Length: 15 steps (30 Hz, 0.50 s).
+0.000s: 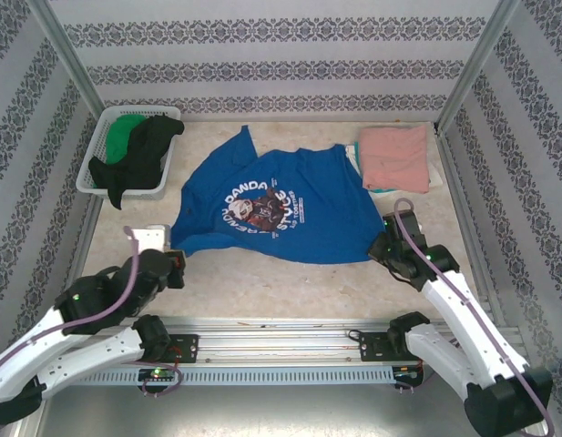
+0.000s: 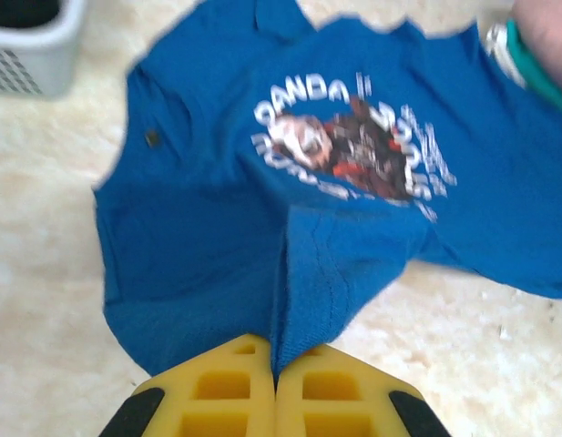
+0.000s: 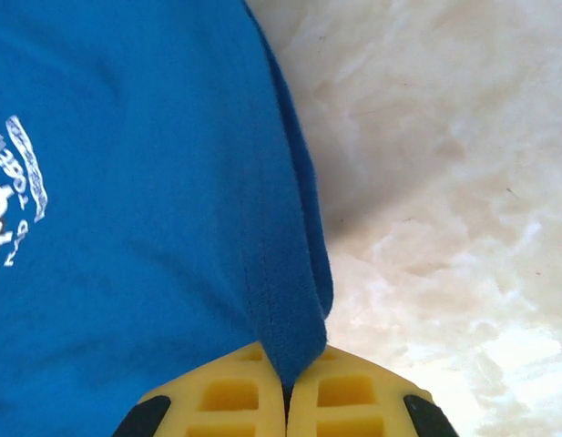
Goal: Fold and stack the t-shirts
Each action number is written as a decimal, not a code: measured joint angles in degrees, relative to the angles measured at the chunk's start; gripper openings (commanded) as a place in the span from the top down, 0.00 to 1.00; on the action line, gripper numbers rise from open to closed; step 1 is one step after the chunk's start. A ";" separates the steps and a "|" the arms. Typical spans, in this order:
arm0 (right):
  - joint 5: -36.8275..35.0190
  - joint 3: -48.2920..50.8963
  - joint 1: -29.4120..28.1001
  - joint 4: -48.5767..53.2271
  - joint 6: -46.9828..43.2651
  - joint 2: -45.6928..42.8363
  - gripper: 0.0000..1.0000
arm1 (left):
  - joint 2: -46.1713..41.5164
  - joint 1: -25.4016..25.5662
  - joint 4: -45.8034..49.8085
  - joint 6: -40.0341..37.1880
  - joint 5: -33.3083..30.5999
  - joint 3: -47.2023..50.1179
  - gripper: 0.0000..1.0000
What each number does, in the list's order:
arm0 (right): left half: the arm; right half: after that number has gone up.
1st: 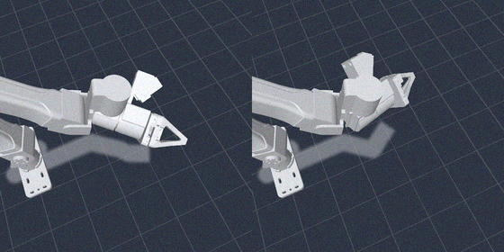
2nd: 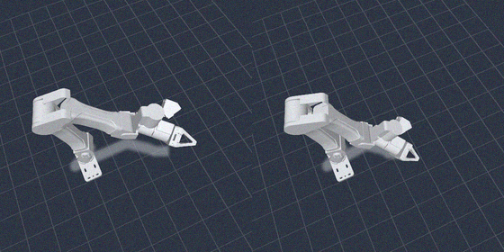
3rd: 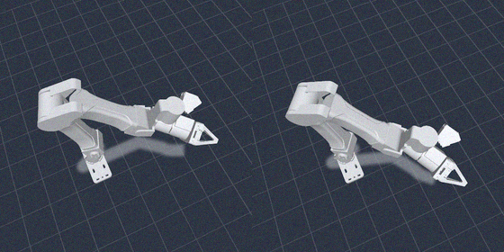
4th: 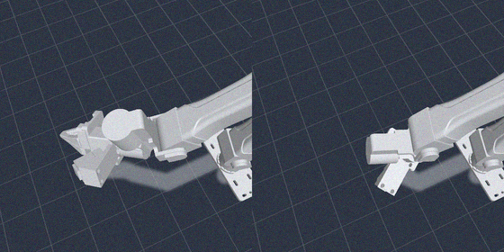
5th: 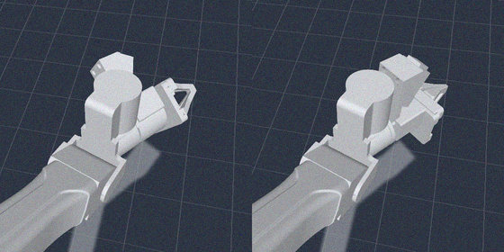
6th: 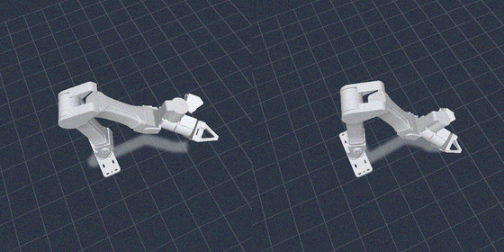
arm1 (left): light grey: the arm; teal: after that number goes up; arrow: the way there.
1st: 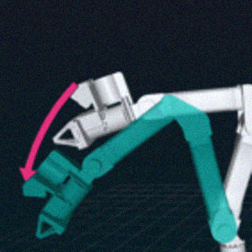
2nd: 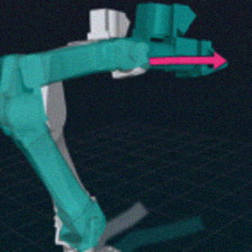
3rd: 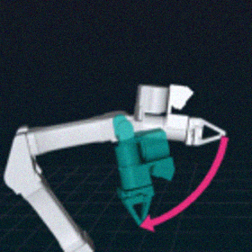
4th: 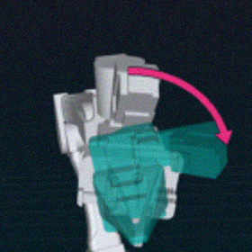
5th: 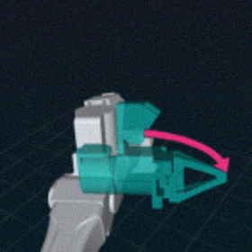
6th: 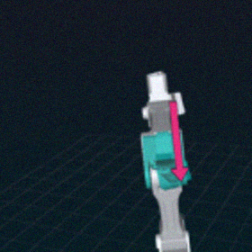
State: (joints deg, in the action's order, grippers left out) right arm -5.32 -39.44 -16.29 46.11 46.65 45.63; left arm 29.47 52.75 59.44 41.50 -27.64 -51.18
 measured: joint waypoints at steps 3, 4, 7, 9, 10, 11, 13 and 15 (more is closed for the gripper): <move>0.28 -0.74 0.00 2.80 -0.26 -0.87 1.00 | -0.24 0.00 0.11 -4.20 -2.40 -1.79 1.00; 0.46 -1.36 -0.13 3.72 -0.37 -0.52 1.00 | 0.33 0.02 0.13 -5.55 -2.86 -1.95 1.00; 0.46 -3.48 -1.09 5.62 -0.61 0.55 1.00 | 3.34 0.00 0.15 -9.57 -4.85 -3.10 1.00; 0.42 -5.01 -1.22 6.36 -0.74 0.55 1.00 | 4.35 0.00 -0.04 -12.41 -6.62 -4.20 1.00; 0.26 -5.51 -1.18 6.29 -0.83 0.66 1.00 | 4.37 0.00 -0.76 -13.88 -7.23 -4.35 1.00; 0.22 -5.79 -1.07 6.12 -0.96 1.18 1.00 | 4.48 0.02 -1.73 -15.28 -7.69 -4.31 1.00; 0.22 -6.38 -0.63 5.44 -1.57 3.34 1.00 | 4.52 -0.04 -4.28 -18.73 -9.31 -4.07 1.00; 0.26 -7.74 0.13 3.93 -2.23 8.52 1.00 | 6.40 -0.94 -6.80 -21.35 -10.08 -3.76 1.00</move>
State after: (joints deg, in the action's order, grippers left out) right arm -5.06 -47.18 -16.16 50.04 44.42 54.15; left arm 35.88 51.81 52.64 20.14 -37.71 -54.94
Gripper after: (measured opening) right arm 0.064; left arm 0.049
